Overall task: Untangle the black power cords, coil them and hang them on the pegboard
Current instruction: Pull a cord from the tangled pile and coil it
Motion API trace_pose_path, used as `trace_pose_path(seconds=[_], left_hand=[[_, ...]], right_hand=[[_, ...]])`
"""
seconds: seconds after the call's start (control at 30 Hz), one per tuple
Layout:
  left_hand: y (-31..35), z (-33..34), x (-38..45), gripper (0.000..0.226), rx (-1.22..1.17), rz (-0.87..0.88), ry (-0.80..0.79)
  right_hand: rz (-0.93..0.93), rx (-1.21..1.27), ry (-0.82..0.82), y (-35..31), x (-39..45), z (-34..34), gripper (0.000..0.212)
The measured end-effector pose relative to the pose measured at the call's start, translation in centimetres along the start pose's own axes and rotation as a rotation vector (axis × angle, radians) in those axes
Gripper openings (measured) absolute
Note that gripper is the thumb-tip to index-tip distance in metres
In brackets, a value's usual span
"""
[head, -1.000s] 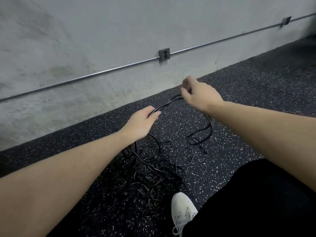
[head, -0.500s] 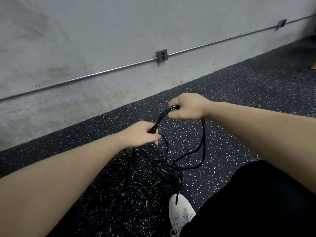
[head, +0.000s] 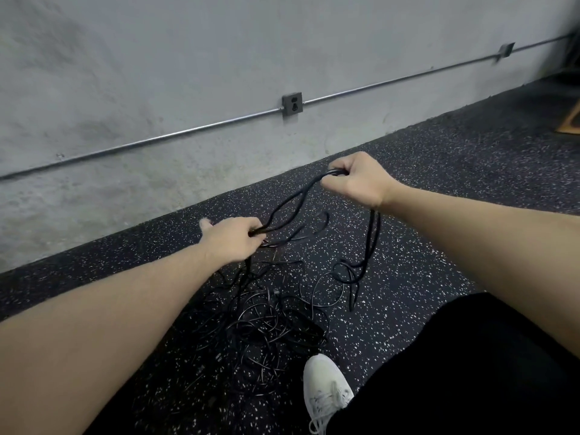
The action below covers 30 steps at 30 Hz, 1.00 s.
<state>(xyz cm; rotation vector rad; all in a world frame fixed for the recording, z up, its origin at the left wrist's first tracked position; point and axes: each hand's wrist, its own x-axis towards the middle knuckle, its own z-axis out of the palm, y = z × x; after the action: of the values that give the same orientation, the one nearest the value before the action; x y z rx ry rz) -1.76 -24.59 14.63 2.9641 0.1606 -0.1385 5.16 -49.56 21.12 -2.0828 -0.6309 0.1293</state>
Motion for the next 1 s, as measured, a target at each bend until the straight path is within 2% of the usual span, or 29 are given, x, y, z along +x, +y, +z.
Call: trace_pose_path(seconds=[0.1,0.2,0.27,0.33,0.4,0.5,0.53,0.63,0.83,1.0], left_hand=[[-0.7,0.1,-0.7,0.021,0.058,0.097,-0.06],[-0.9,-0.1,-1.3,0.024,0.033,0.097,-0.095],[-0.6,-0.7,-1.4,0.022,0.022,0.07,-0.07],[0.1,-1.3,-1.4,0.019,-0.003,0.065,-0.029],[1.0,-1.8,-1.5,0.017,-0.021,0.072,0.029],[2.0,-2.2,-1.5,0.017,-0.055,0.07,0.095],[2.1,-2.2,-1.6,0.017,-0.065,0.067,0.091],[1.4,-2.0,-1.6,0.016,-0.154,0.068,0.01],[-0.7,-2.0,-2.2,0.025,-0.558,0.108,-0.08],[-1.7,-1.6,-2.1,0.025,-0.584,0.126,0.006]], right_hand=[[0.076,-0.138,0.009,0.6,0.5,-0.1,0.023],[0.184,-0.437,-0.167,2.0,0.5,-0.2,0.017],[0.18,-0.622,-0.282,2.1,0.3,0.2,0.011],[0.138,-0.703,-0.35,1.3,0.3,1.2,0.02],[0.088,-0.647,-0.41,0.4,0.4,2.6,0.025],[0.011,-0.582,-0.481,-0.3,0.4,4.8,0.014],[-0.022,-0.598,-0.48,-0.5,0.4,5.1,0.017],[-0.038,-0.426,-0.422,-0.7,0.3,5.1,0.03],[-0.096,-0.225,-0.296,-2.1,0.1,4.3,0.03],[-0.075,-0.098,-0.174,-2.0,0.1,3.4,0.034]])
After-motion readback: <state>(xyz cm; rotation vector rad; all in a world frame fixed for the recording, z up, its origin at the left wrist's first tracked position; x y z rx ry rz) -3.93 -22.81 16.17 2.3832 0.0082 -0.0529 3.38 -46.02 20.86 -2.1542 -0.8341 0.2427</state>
